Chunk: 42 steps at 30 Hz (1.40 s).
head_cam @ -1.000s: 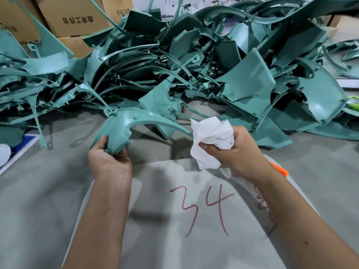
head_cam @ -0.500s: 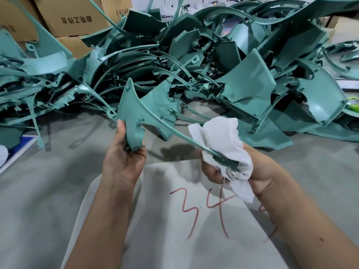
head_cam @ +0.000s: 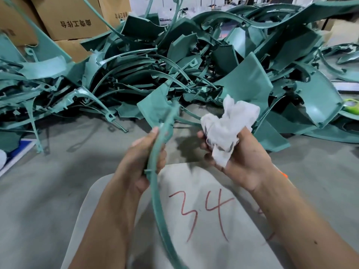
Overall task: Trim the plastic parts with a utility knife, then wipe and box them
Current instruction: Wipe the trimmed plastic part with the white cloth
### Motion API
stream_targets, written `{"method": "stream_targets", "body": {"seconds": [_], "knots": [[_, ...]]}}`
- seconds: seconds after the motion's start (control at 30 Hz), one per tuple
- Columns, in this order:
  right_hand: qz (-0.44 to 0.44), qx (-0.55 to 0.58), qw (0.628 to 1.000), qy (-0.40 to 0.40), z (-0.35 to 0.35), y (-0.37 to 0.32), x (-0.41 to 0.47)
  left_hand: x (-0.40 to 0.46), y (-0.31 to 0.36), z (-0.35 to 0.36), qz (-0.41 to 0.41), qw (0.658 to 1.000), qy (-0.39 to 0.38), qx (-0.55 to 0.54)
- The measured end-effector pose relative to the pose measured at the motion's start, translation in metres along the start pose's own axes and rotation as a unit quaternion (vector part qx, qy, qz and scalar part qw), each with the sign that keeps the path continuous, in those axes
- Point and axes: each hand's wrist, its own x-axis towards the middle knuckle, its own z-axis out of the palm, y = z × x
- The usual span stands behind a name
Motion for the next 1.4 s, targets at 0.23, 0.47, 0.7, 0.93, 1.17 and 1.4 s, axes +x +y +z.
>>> {"method": "stream_targets", "body": {"seconds": [0.23,0.47,0.7,0.93,1.17,1.4], "knots": [[0.13,-0.283,0.95,-0.012,-0.008,0.0,-0.004,-0.004,-0.009,0.011,0.022,0.951,0.087,0.295],[0.157,-0.206,0.965,-0.035,-0.022,-0.016,-0.01,0.0,-0.017,0.018,0.027,0.94,0.058,0.334],[0.068,-0.305,0.95,0.006,-0.026,-0.011,-0.013,-0.001,-0.012,0.012,-0.02,0.977,0.006,0.21],[0.004,0.028,0.997,0.066,-0.035,-0.029,-0.006,0.002,0.013,-0.034,-0.03,0.992,-0.098,-0.079],[-0.175,-0.08,0.962,0.191,-0.015,0.008,0.011,0.007,-0.015,0.014,0.029,0.996,-0.085,-0.018],[-0.211,-0.347,0.887,0.22,-0.002,0.042,0.01,0.006,-0.049,0.042,0.211,0.973,0.063,0.071]]}}
